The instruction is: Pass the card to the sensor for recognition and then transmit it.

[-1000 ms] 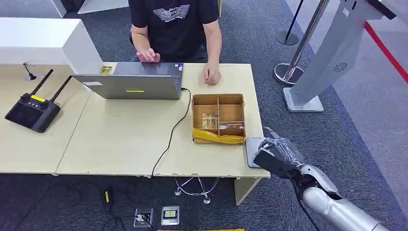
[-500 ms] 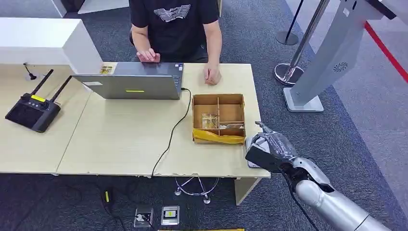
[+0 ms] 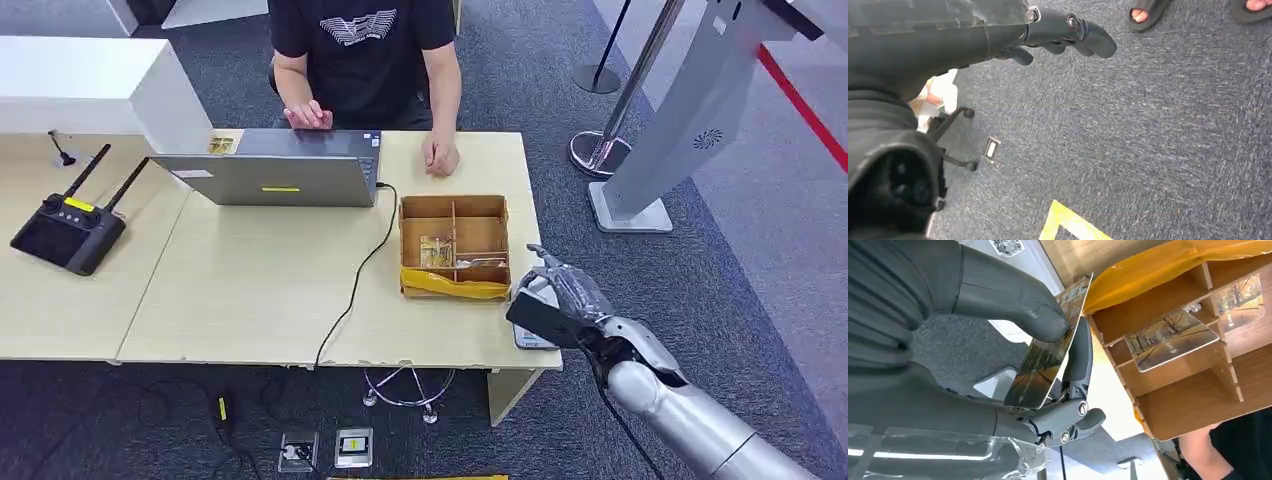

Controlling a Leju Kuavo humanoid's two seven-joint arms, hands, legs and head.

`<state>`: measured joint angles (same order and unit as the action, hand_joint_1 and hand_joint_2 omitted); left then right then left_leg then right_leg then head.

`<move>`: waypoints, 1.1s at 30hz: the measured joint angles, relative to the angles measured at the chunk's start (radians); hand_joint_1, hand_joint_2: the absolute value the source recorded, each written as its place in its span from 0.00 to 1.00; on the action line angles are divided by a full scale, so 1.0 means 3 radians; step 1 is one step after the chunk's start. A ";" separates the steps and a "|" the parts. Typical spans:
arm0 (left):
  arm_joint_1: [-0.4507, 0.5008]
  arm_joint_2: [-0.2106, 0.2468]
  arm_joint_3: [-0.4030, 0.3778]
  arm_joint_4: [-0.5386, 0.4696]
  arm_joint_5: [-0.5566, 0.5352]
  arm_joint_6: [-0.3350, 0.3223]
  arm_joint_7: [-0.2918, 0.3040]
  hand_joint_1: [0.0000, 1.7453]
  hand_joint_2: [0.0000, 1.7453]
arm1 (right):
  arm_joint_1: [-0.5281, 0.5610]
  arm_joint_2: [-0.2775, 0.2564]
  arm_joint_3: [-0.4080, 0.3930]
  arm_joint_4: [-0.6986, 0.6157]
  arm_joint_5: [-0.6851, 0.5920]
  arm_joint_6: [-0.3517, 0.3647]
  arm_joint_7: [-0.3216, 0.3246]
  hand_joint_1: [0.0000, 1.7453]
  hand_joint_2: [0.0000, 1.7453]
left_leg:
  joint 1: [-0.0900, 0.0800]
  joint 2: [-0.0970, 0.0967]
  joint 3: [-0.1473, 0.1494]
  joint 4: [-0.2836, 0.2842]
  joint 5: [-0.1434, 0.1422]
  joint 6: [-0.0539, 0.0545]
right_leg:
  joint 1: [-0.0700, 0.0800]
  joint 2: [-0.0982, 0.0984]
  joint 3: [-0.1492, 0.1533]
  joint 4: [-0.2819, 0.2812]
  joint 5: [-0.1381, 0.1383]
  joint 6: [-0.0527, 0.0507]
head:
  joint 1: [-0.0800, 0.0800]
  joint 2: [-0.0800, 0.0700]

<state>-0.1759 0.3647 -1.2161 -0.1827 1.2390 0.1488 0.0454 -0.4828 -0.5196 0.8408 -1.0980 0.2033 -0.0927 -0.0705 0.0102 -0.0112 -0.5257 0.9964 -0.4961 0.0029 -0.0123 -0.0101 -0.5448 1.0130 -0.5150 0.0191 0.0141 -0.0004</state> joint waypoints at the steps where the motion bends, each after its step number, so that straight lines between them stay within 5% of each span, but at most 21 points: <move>1: 0.0000 -0.0001 0.0000 0.0000 0.0001 0.0003 0.0000 0.00 0.00 | -0.0016 0.0021 0.0000 0.0056 0.0000 0.0000 -0.0027 1.00 1.00 | 0.0000 0.0000 0.0000 0.0000 0.0000 0.0000 | 0.0000 0.0000 0.0000 0.0000 0.0000 0.0000 | 0.0001 0.0000; 33: 0.0003 0.0029 0.0000 -0.0014 0.0064 0.0067 0.0022 0.00 0.00 | -0.0068 0.0168 -0.0078 0.0642 -0.0061 0.0111 -0.0098 1.00 1.00 | 0.0000 0.0000 0.0002 0.0000 0.0000 0.0000 | 0.0000 0.0000 0.0000 -0.0001 0.0000 0.0000 | 0.0000 0.0000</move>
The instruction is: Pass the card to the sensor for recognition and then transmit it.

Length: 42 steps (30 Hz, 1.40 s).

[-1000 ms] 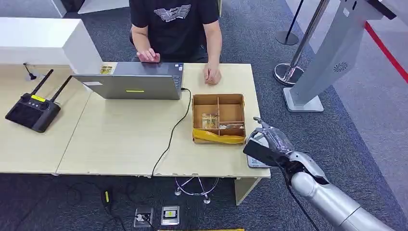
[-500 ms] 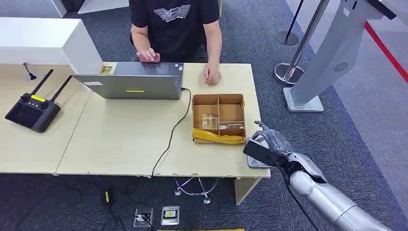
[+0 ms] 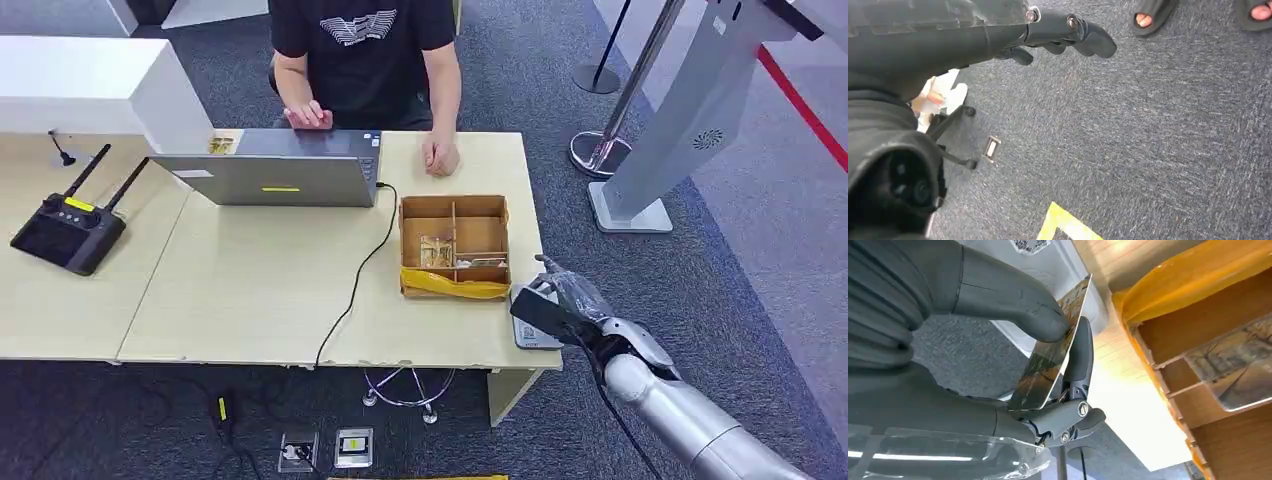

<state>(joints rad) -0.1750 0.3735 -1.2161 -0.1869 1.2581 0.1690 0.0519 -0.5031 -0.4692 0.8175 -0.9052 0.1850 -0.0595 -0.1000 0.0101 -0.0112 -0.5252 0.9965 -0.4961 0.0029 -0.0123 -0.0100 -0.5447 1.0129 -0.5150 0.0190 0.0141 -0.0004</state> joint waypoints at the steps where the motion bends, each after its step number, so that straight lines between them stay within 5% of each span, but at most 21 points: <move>1: 0.0000 0.0001 -0.0001 0.0000 0.0004 0.0000 0.0000 0.00 0.00 | 0.0000 -0.0004 -0.0015 0.0015 -0.0013 0.0000 -0.0013 1.00 1.00 | 0.0000 0.0000 0.0000 0.0000 0.0000 0.0000 | 0.0000 0.0000 0.0000 0.0000 0.0000 0.0000 | 0.0001 0.0000; 29: 0.0003 0.0000 -0.0001 0.0000 0.0036 0.0013 -0.0076 0.00 0.00 | 0.0101 -0.0057 -0.0199 0.0150 -0.0086 -0.0039 -0.0006 1.00 1.00 | 0.0000 0.0003 0.0001 0.0000 0.0000 0.0000 | 0.0000 0.0003 0.0002 0.0000 0.0003 0.0000 | 0.0001 0.0000; 42: 0.0004 0.0000 -0.0001 0.0000 0.0000 -0.0069 -0.0186 0.00 0.00 | -0.0477 -0.0111 -0.0534 -0.0271 0.0015 0.0112 0.0046 1.00 1.00 | 0.0000 0.0008 -0.0001 0.0001 0.0002 -0.0002 | 0.0000 0.0006 0.0001 0.0001 0.0005 -0.0001 | 0.0001 0.0000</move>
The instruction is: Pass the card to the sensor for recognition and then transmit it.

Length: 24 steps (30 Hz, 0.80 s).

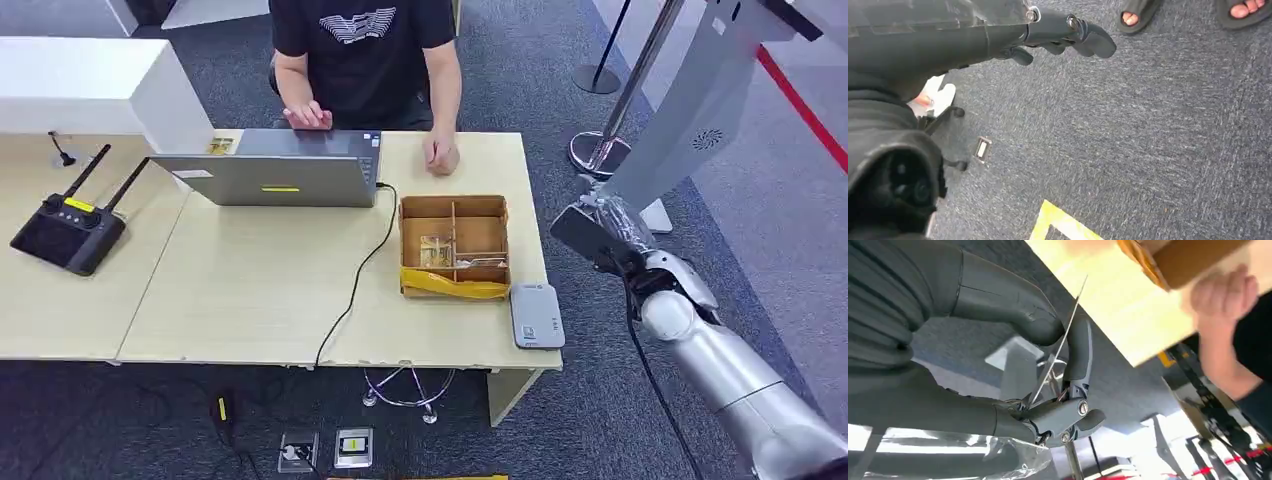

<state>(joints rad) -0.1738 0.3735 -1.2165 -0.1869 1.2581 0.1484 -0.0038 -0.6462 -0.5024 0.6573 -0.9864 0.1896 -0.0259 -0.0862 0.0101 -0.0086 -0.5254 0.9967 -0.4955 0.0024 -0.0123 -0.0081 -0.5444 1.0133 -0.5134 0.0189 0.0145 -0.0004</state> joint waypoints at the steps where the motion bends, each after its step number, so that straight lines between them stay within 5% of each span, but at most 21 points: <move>1: 0.0000 0.0000 0.0000 0.0000 -0.0005 -0.0001 -0.0013 0.00 0.00 | -0.0039 0.0004 -0.0017 -0.0019 0.0029 -0.0011 -0.0037 1.00 1.00 | 0.0000 0.0000 -0.0002 0.0000 0.0000 0.0000 | -0.0001 0.0001 0.0000 0.0001 0.0000 0.0000 | 0.0000 0.0000; 10: 0.0000 -0.0004 -0.0001 0.0000 -0.0032 -0.0018 -0.0053 0.00 0.00 | -0.0654 0.0143 -0.0024 0.0045 0.0230 -0.0027 -0.0289 1.00 1.00 | 0.0000 0.0002 -0.0004 0.0000 0.0000 0.0000 | 0.0000 0.0003 -0.0003 0.0002 0.0001 -0.0002 | -0.0001 0.0000; 24: -0.0005 -0.0038 -0.0052 0.0000 -0.0099 -0.0052 -0.0092 0.00 0.00 | -0.1152 0.1043 0.0038 0.0909 0.0496 -0.0098 -0.0646 1.00 1.00 | 0.0005 0.0004 -0.0003 0.0000 0.0003 -0.0004 | 0.0006 0.0008 -0.0005 0.0004 0.0001 -0.0003 | 0.0000 0.0000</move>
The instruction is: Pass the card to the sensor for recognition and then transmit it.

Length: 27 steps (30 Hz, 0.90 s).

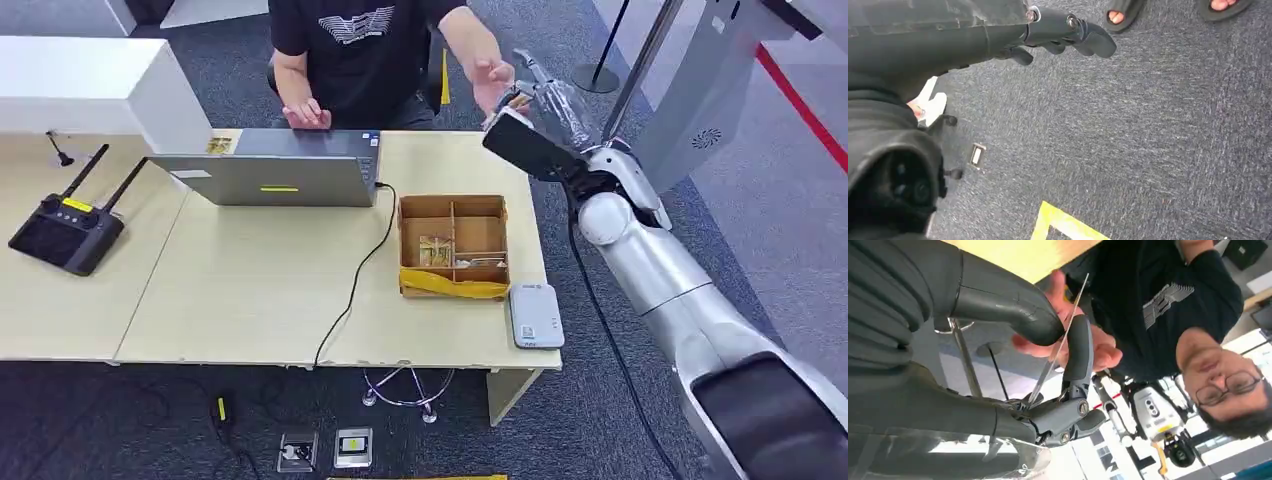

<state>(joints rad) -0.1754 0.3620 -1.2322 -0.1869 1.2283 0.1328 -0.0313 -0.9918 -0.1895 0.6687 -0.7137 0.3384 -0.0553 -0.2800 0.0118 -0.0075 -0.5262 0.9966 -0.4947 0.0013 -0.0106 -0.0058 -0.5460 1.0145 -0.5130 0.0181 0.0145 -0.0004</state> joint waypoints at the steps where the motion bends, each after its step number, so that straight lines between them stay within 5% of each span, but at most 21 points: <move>1: 0.0000 0.0000 -0.0006 0.0000 0.0000 0.0001 0.0000 0.00 0.00 | -0.0007 0.0047 0.0007 0.0056 0.0004 -0.0001 -0.0012 1.00 1.00 | 0.0000 0.0000 0.0000 0.0000 0.0000 0.0000 | 0.0000 0.0000 -0.0001 0.0000 0.0000 0.0000 | 0.0000 0.0000; 11: 0.0004 -0.0019 -0.0056 0.0000 0.0000 0.0011 0.0000 0.00 0.00 | -0.0038 0.0335 0.0056 0.0467 0.0038 -0.0024 -0.0057 1.00 1.00 | 0.0000 0.0000 0.0000 0.0001 0.0000 0.0000 | 0.0000 -0.0001 -0.0001 -0.0001 0.0000 0.0000 | 0.0000 0.0000; 23: 0.0006 -0.0022 -0.0057 0.0000 0.0000 0.0005 0.0000 0.00 0.00 | -0.0042 0.0374 0.0060 0.0613 0.0055 -0.0031 -0.0052 1.00 1.00 | 0.0000 0.0000 -0.0001 0.0001 0.0000 0.0000 | 0.0000 0.0000 -0.0001 -0.0001 0.0000 0.0000 | 0.0000 0.0000; 24: 0.0006 -0.0022 -0.0057 0.0000 0.0000 0.0005 0.0000 0.00 0.00 | -0.0043 0.0374 0.0060 0.0619 0.0056 -0.0030 -0.0048 0.52 1.00 | 0.0000 0.0000 -0.0001 0.0000 0.0000 0.0000 | 0.0000 0.0000 -0.0001 -0.0001 0.0000 0.0000 | 0.0000 0.0000; 25: 0.0006 -0.0022 -0.0057 0.0000 0.0000 0.0005 -0.0001 0.00 0.00 | -0.0043 0.0376 0.0060 0.0625 0.0057 -0.0031 -0.0043 0.00 0.00 | 0.0000 0.0000 -0.0001 0.0000 0.0000 0.0000 | 0.0000 0.0000 -0.0001 -0.0001 0.0000 0.0000 | 0.0000 0.0000; 27: 0.0006 -0.0022 -0.0057 0.0000 0.0001 0.0004 0.0000 0.00 0.00 | -0.0043 0.0381 0.0060 0.0637 0.0046 -0.0047 -0.0020 0.00 0.00 | 0.0000 0.0000 -0.0001 0.0000 0.0000 0.0000 | 0.0000 0.0000 -0.0002 -0.0001 0.0000 0.0000 | 0.0000 0.0000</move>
<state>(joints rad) -0.1735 0.3555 -1.2493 -0.1869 1.2287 0.1339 -0.0313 -1.0047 -0.0751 0.6867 -0.5226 0.3521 -0.0694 -0.2861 0.0117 -0.0076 -0.5264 0.9967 -0.4948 0.0013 -0.0107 -0.0056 -0.5466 1.0143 -0.5130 0.0180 0.0145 -0.0004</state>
